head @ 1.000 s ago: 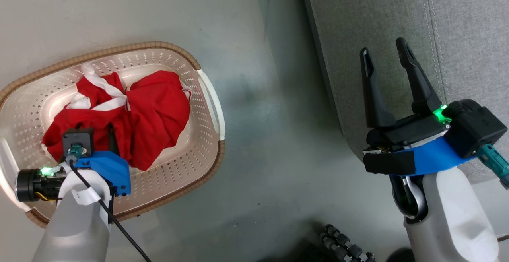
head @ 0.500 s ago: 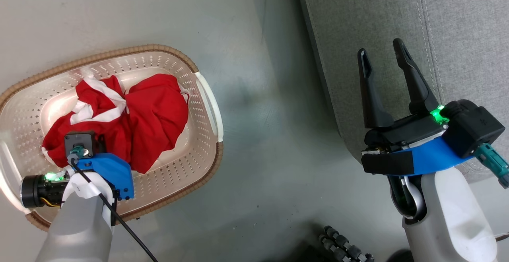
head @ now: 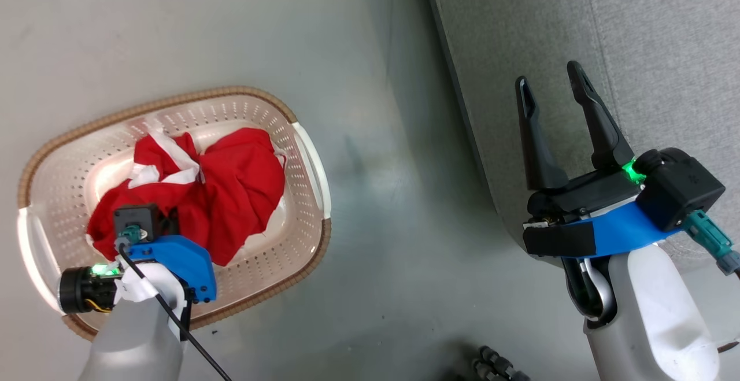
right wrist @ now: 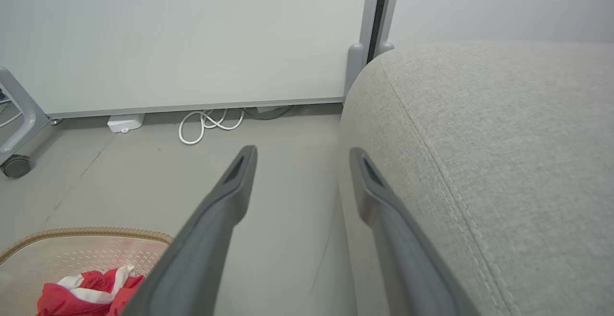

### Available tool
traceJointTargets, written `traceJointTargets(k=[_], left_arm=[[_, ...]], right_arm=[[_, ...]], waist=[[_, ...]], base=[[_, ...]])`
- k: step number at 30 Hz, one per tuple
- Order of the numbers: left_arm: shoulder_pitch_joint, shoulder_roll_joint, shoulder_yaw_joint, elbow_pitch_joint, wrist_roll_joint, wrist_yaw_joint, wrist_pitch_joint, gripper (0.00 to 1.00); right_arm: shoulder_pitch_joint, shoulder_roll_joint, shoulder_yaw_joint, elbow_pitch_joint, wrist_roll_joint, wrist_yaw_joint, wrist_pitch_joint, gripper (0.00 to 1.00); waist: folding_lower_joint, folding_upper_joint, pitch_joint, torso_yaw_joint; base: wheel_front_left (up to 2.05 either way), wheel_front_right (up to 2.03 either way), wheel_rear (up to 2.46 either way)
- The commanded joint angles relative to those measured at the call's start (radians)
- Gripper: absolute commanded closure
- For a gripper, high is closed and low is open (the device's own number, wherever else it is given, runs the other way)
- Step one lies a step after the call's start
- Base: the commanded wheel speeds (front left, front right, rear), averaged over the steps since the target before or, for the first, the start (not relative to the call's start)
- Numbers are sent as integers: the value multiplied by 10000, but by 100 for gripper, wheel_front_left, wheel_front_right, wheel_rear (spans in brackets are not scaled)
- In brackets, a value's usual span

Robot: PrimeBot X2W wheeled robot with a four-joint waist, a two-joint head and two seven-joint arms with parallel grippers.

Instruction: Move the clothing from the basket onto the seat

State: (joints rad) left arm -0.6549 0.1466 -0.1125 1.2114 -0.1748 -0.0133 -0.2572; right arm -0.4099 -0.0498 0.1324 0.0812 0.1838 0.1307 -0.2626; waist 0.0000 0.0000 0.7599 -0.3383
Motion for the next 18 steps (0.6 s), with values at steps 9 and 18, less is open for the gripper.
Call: traceJointTargets(k=[9,18], left_arm=[[715,-451,-197,-524,-179,-487,-87,100],[1460,-830,-570,-1299,-344,-869,-92,100]], right_arm=[[472,-15,-154,325,-407,1,-34,0],[1088,-18,-211,784,-648,1,-34,0]], waist=[[0,0,-1957,650],[0,0,-3804,1260]], base=[[0,0,0],[0,0,0]])
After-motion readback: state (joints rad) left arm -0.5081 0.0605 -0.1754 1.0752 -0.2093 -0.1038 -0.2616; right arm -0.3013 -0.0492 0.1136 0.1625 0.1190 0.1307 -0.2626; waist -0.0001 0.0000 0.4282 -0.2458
